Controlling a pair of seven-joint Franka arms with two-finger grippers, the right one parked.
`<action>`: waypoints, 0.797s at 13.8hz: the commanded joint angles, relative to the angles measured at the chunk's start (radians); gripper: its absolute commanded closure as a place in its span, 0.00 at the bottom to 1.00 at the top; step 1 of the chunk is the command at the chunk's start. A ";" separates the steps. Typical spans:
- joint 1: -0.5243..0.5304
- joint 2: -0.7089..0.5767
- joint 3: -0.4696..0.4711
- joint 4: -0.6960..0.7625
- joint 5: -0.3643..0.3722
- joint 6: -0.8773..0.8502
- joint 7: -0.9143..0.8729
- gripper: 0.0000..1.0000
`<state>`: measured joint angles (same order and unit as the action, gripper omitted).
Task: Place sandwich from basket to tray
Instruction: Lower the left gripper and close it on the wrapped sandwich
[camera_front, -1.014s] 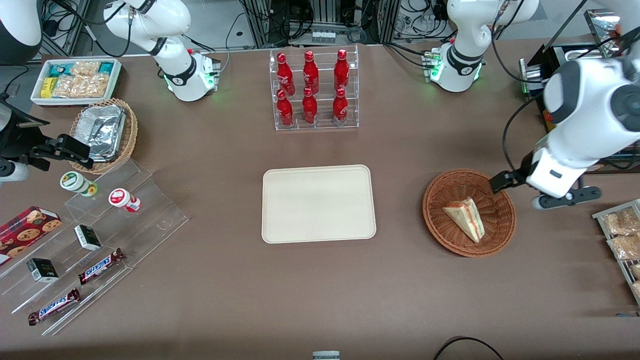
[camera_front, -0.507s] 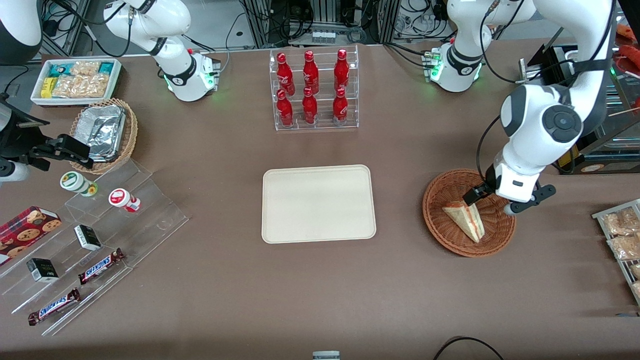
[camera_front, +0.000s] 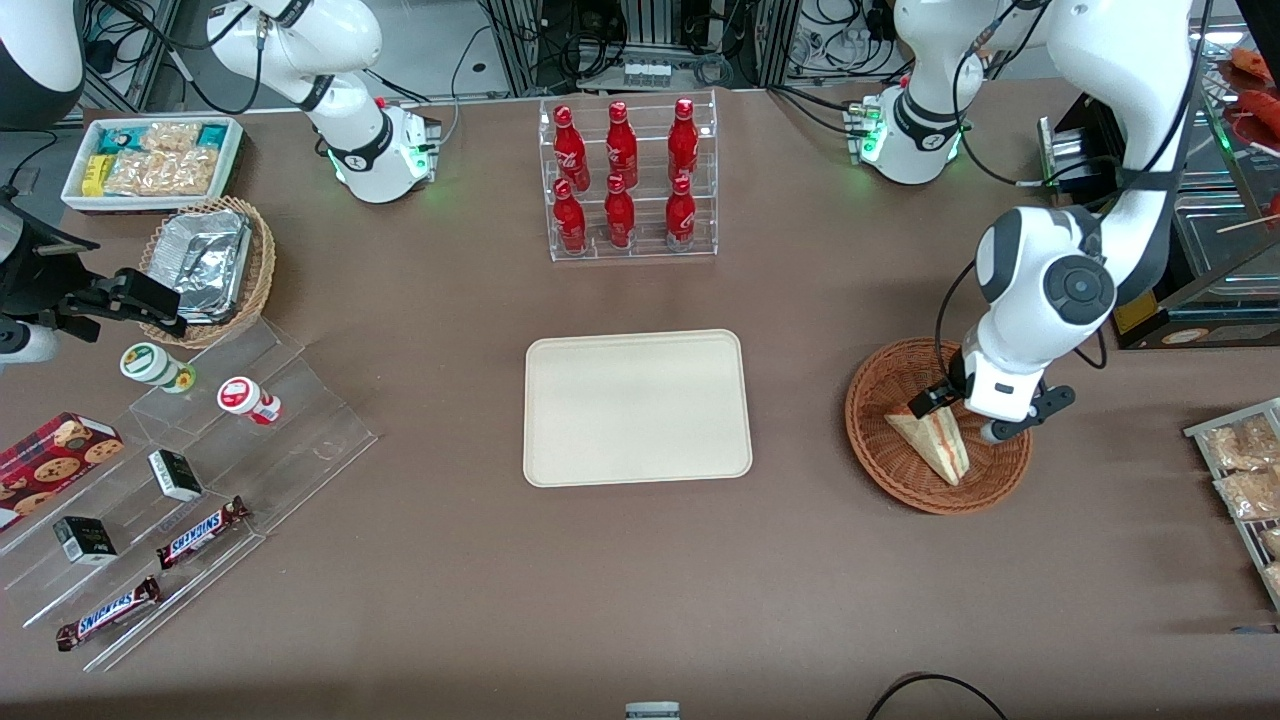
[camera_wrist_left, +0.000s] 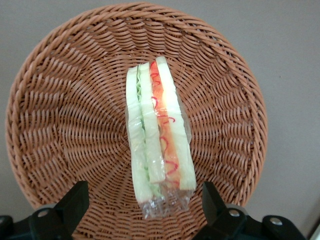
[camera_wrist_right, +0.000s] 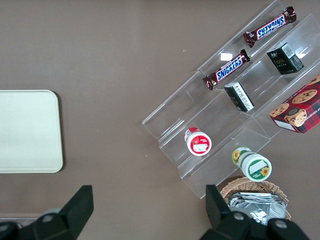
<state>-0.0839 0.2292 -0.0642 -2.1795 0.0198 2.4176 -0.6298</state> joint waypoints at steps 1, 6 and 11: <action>-0.007 0.024 0.006 0.003 0.026 0.043 -0.044 0.00; -0.007 0.078 0.006 0.009 0.026 0.118 -0.076 0.00; -0.007 0.087 0.007 0.021 0.028 0.124 -0.068 0.59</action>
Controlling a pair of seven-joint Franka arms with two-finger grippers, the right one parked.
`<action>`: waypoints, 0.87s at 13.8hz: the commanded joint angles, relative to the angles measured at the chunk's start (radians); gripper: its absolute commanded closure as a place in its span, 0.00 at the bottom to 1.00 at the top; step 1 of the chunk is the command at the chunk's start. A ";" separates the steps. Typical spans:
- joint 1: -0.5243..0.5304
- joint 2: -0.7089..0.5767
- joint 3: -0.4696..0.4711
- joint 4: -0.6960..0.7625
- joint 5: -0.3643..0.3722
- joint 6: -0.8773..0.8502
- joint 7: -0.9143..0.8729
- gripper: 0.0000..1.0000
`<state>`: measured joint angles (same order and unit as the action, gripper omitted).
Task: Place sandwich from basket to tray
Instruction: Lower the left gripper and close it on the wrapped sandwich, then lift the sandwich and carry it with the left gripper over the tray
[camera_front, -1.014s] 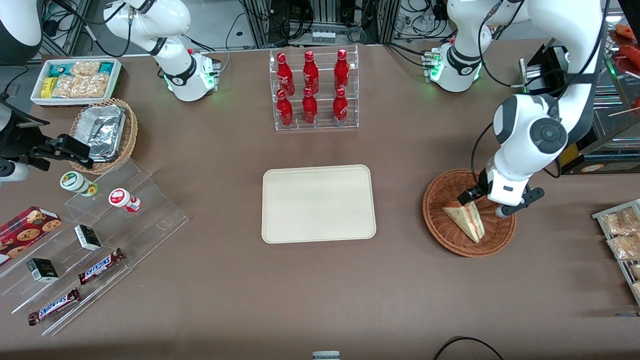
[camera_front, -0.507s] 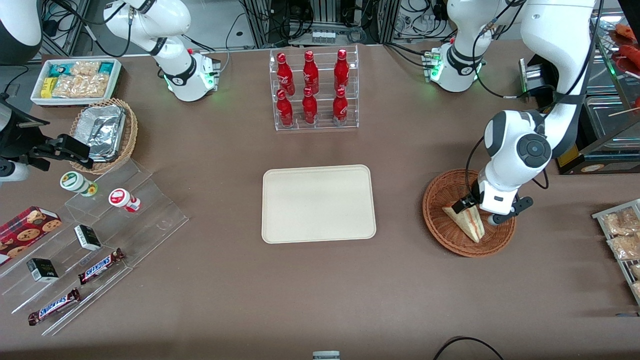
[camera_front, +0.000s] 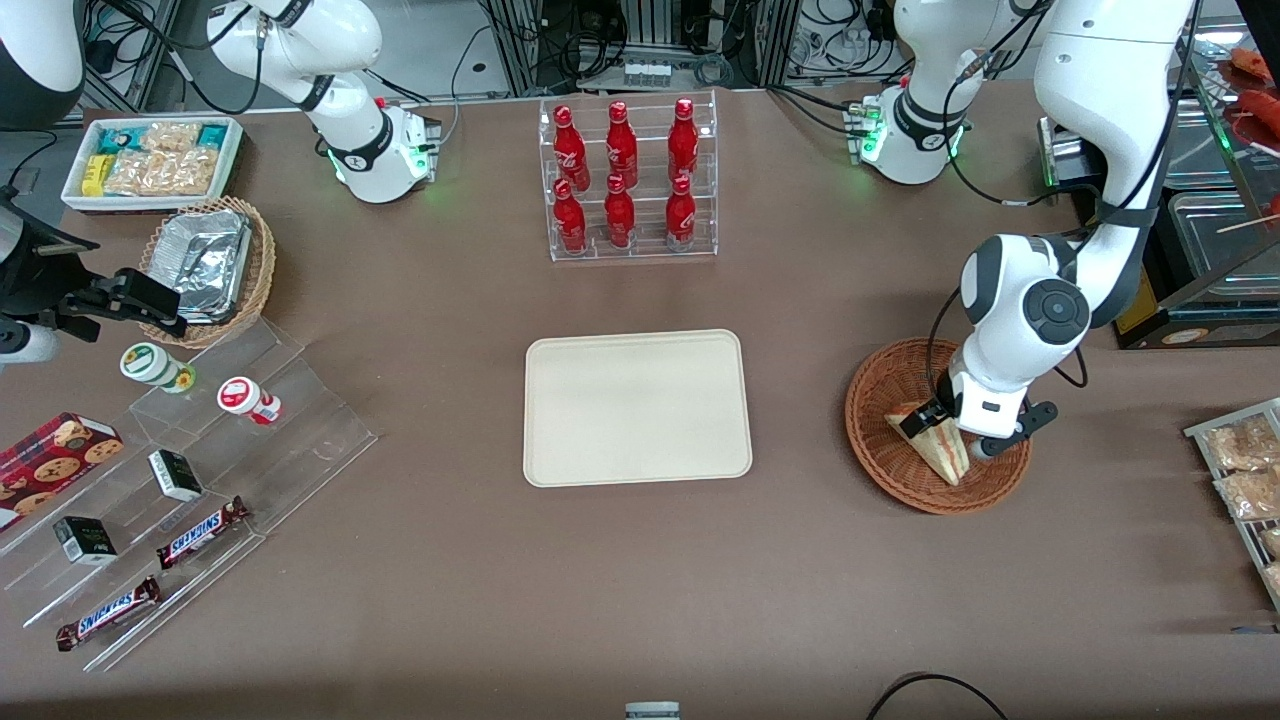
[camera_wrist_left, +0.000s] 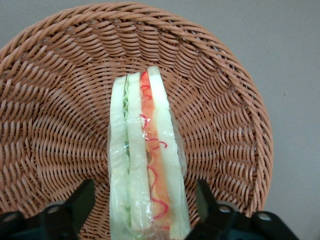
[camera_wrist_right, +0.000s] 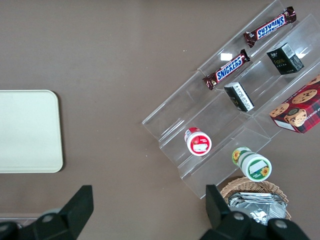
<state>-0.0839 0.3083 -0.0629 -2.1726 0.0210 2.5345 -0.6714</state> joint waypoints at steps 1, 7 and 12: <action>-0.007 0.003 0.006 0.016 0.027 0.006 -0.028 0.79; -0.007 -0.077 0.005 0.063 0.076 -0.170 -0.024 0.87; -0.045 -0.084 -0.052 0.305 0.082 -0.500 -0.033 0.86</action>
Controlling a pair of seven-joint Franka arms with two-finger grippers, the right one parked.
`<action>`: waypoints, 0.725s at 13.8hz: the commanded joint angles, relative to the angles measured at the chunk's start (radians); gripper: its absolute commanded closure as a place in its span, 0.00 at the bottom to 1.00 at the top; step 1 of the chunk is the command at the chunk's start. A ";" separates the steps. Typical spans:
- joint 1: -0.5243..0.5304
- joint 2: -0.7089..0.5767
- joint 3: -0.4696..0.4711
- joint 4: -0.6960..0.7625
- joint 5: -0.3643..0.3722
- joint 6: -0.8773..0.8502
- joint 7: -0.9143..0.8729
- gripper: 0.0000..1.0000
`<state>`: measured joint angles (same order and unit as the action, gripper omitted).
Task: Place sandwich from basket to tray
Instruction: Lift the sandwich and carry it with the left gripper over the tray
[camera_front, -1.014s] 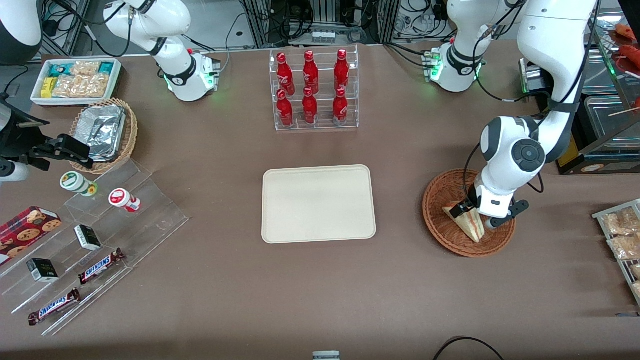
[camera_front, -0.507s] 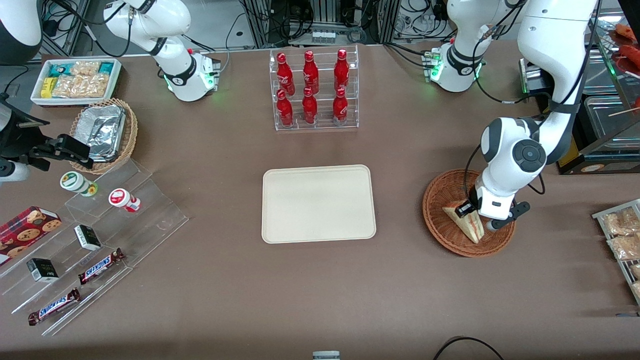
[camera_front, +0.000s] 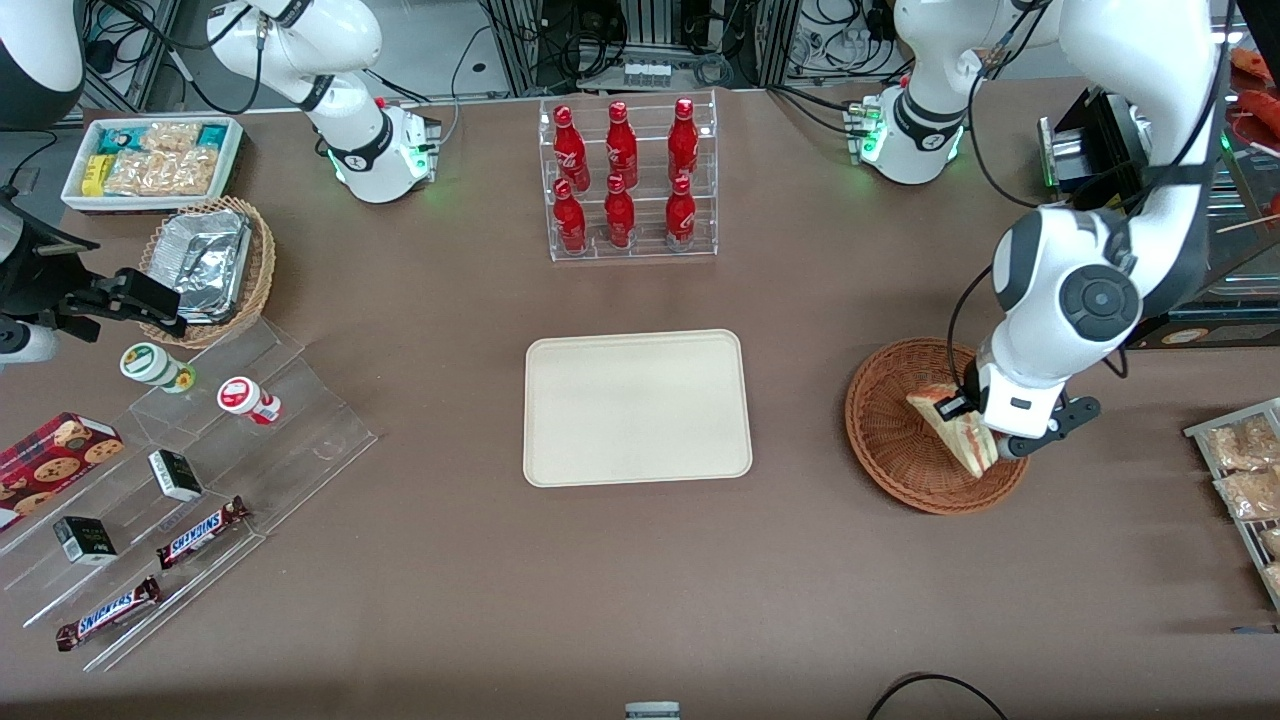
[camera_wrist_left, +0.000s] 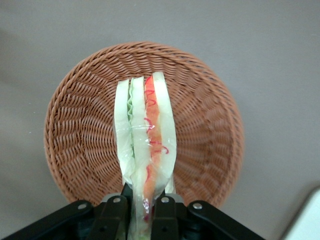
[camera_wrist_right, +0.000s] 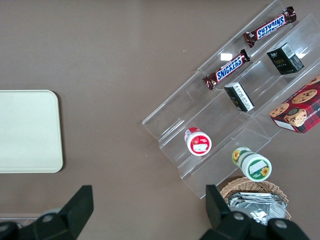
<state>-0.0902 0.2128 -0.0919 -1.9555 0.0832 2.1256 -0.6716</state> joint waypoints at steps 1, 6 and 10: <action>-0.068 0.011 -0.031 0.110 0.018 -0.116 -0.034 0.86; -0.248 0.045 -0.034 0.191 0.003 -0.125 -0.065 0.86; -0.391 0.169 -0.035 0.323 -0.017 -0.118 -0.138 0.85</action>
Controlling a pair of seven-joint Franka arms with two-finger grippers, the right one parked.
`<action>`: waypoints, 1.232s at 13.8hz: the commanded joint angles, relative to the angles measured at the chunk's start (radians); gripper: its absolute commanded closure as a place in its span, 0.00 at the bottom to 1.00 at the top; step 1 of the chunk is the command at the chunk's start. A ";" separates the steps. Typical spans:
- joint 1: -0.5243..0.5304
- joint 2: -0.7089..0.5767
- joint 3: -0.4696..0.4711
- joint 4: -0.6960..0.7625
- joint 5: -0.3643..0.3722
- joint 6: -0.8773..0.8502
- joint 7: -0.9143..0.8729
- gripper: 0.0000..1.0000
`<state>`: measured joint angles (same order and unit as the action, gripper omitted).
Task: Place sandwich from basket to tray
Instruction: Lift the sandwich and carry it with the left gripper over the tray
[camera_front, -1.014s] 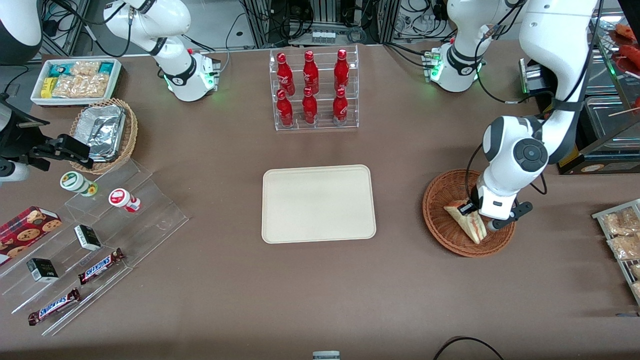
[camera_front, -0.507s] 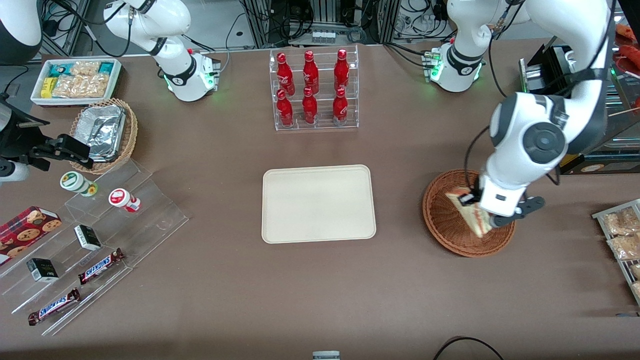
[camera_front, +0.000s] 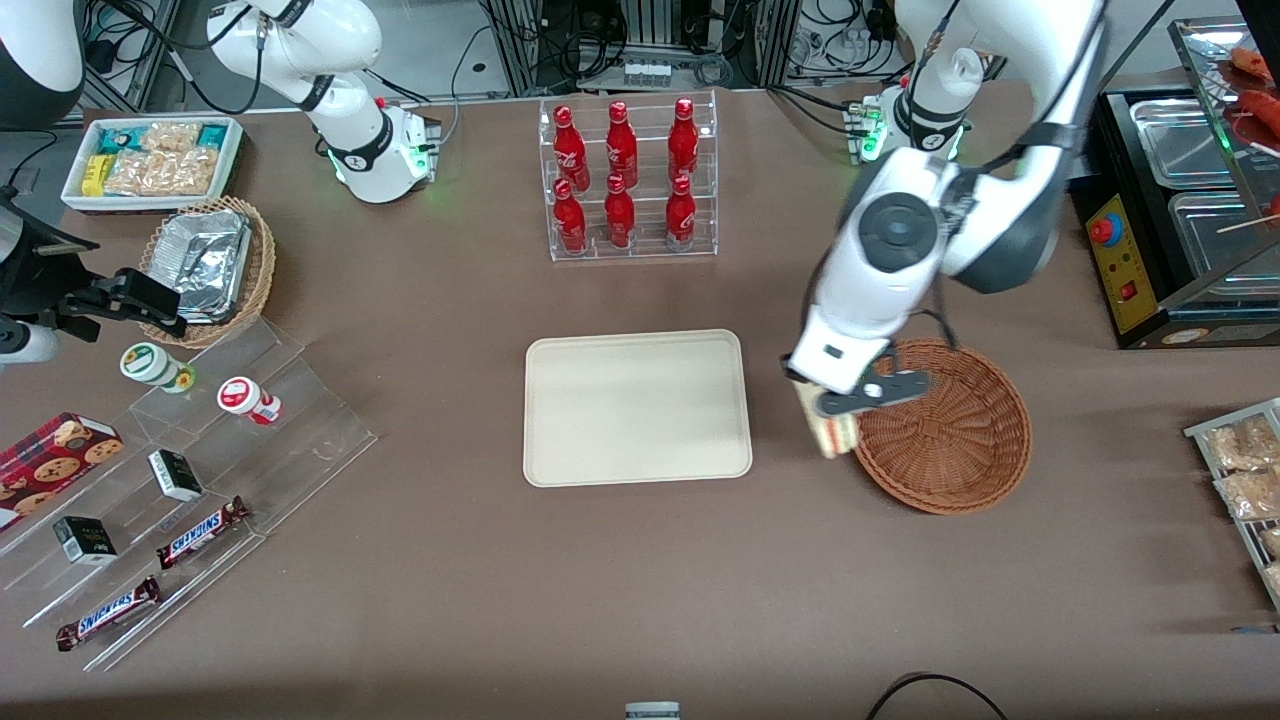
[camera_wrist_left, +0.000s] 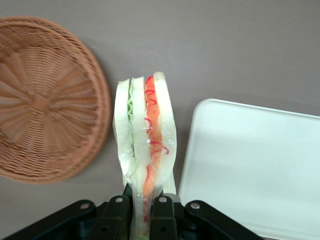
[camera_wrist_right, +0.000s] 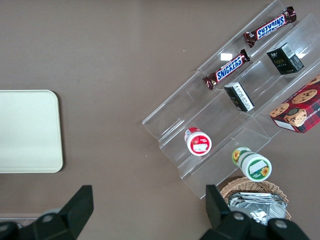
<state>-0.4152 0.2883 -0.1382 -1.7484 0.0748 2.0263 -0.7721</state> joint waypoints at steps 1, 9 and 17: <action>-0.106 0.136 0.011 0.165 -0.010 -0.020 -0.059 0.85; -0.289 0.330 0.009 0.311 -0.010 0.038 -0.066 0.85; -0.312 0.419 0.003 0.310 -0.001 0.146 -0.039 0.85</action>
<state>-0.7176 0.6767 -0.1421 -1.4715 0.0719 2.1590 -0.8286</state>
